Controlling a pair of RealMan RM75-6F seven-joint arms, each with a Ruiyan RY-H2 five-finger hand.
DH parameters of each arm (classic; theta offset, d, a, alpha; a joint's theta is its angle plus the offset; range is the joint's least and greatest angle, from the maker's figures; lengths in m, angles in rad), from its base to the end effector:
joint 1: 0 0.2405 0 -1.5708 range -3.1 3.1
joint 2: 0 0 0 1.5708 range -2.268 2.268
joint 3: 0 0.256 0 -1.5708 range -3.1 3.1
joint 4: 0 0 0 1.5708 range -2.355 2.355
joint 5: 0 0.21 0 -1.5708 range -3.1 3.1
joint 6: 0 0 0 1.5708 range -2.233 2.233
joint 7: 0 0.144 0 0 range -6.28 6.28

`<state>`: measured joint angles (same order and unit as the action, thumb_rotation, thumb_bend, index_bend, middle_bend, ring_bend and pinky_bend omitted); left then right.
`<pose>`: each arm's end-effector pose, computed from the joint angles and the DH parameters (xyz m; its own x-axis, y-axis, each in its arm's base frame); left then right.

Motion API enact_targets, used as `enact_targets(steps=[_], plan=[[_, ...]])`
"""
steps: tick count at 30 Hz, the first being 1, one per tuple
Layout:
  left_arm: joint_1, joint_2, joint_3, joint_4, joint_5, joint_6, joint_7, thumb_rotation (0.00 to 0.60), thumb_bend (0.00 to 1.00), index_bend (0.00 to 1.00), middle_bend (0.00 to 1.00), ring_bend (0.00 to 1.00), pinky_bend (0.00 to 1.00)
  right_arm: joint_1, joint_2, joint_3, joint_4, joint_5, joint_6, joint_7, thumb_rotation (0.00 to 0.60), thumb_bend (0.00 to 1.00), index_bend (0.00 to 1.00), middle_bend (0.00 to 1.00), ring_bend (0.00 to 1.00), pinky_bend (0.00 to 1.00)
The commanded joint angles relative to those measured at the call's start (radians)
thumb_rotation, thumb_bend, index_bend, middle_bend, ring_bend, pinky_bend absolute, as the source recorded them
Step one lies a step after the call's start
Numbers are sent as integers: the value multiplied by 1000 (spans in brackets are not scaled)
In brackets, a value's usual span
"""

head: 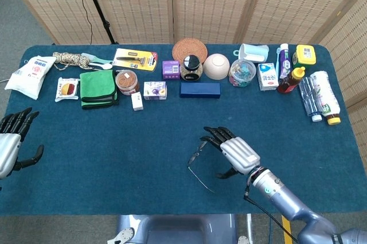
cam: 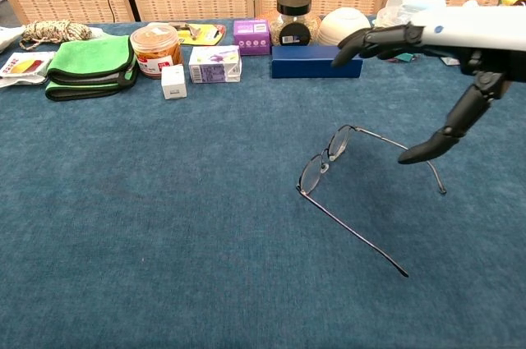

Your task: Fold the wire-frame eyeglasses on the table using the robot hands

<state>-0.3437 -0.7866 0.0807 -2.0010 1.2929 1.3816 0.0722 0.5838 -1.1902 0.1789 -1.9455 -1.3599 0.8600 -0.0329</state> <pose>-0.2497 0.2135 0.2051 0.4145 0.1404 0.8992 0.9092 -0.0207 -0.4159 -0.1251 -0.2706 0.0537 0.2331 -0.4639 0.8546 -0.8969 -0.4422 0.0046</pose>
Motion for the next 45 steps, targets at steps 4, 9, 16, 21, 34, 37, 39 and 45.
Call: enact_targets(steps=[4, 9, 16, 21, 34, 37, 39, 45], plan=[[9, -2, -19, 17, -6, -19, -11, 447, 430, 0, 12, 0, 0, 52, -61, 8, 19, 77, -24, -80, 600, 0, 153, 0, 0, 0], [21, -7, -35, 50, -10, -42, -34, 450, 430, 0, 12, 0, 0, 109, -140, 2, 41, 200, -37, -200, 600, 0, 163, 0, 0, 0], [31, -12, -49, 83, -15, -73, -62, 447, 429, 0, 11, 0, 0, 163, -200, -10, 26, 323, -10, -329, 600, 0, 160, 0, 0, 0], [41, -12, -59, 101, -11, -87, -83, 447, 429, 0, 11, 0, 0, 197, -241, -20, 24, 393, 24, -406, 600, 0, 150, 0, 0, 0], [76, 11, -75, 135, 7, -103, -141, 447, 429, 0, 8, 0, 0, 257, -374, -53, 85, 508, 136, -564, 600, 0, 132, 0, 0, 0], [82, 16, -77, 138, 12, -110, -149, 447, 429, 0, 7, 0, 0, 261, -393, -62, 98, 520, 156, -584, 600, 0, 125, 0, 0, 0], [85, 20, -79, 138, 16, -113, -153, 447, 429, 0, 7, 0, 0, 261, -404, -67, 105, 524, 170, -596, 600, 0, 119, 0, 0, 0], [94, 27, -86, 134, 25, -111, -159, 446, 430, 0, 6, 0, 0, 266, -420, -80, 112, 536, 197, -634, 600, 0, 107, 0, 0, 0]])
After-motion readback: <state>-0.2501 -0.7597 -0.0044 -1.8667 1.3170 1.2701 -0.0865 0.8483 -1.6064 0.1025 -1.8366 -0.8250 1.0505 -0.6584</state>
